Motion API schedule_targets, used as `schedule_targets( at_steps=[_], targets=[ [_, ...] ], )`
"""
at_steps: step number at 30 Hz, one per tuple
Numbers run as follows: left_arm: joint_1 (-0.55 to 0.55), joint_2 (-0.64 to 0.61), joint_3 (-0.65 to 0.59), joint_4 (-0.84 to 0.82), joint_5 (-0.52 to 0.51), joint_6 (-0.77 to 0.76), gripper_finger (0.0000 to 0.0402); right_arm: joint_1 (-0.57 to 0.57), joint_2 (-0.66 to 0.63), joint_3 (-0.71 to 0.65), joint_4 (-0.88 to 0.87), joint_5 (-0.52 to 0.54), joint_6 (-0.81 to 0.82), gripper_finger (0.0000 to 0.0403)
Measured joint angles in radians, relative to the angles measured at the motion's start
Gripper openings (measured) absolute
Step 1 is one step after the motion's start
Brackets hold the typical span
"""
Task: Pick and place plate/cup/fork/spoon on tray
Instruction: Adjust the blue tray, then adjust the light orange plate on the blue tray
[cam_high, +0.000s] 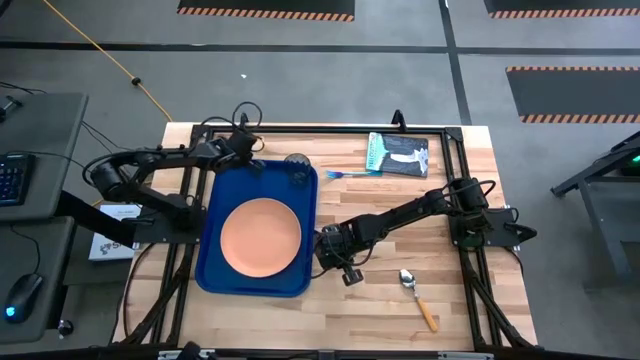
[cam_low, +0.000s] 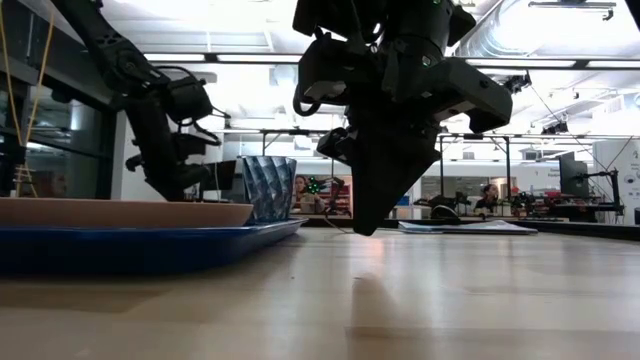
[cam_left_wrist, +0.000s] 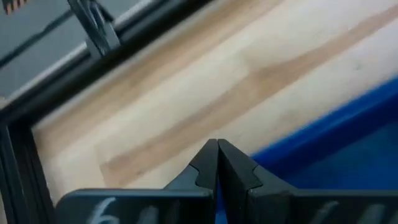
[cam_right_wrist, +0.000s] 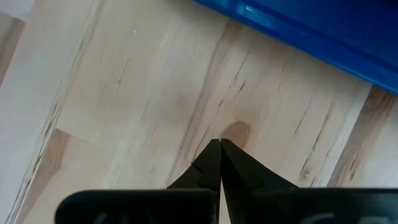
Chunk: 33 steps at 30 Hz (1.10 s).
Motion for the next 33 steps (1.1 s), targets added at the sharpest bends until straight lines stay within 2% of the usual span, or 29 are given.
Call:
schedule_targets(
  at_steps=[5, 10, 13, 16, 19, 22, 27, 33],
  targets=[
    [-0.001, -0.051, 0.000, 0.019, 0.001, 0.034, 0.0000, -0.007, 0.000, 0.000, 0.000, -0.001, -0.009, 0.0000],
    [-0.010, -0.189, 0.000, -0.009, 0.018, 0.049, 0.0000, -0.029, 0.000, 0.000, 0.000, -0.004, -0.028, 0.0000],
    [-0.040, -0.296, 0.000, -0.018, 0.103, 0.050, 0.0000, -0.045, 0.000, 0.000, -0.021, 0.004, -0.028, 0.0000],
    [-0.089, -0.405, -0.004, 0.011, 0.214, 0.064, 0.0000, -0.054, -0.001, 0.000, -0.112, 0.064, -0.001, 0.0000],
    [-0.153, -0.514, -0.042, 0.115, 0.278, 0.079, 0.0000, -0.061, -0.001, -0.003, -0.232, 0.122, 0.052, 0.0000],
    [-0.207, -0.614, -0.097, 0.245, 0.327, 0.089, 0.0000, -0.068, -0.034, -0.063, -0.237, 0.144, 0.078, 0.0000],
    [-0.259, -0.747, -0.170, 0.415, 0.416, 0.109, 0.0000, -0.115, -0.243, -0.313, -0.049, 0.162, 0.149, 0.0000],
    [-0.267, -0.833, -0.175, 0.450, 0.446, 0.133, 0.0000, -0.208, -0.552, -0.610, 0.384, 0.287, 0.215, 0.0000]
  ],
)
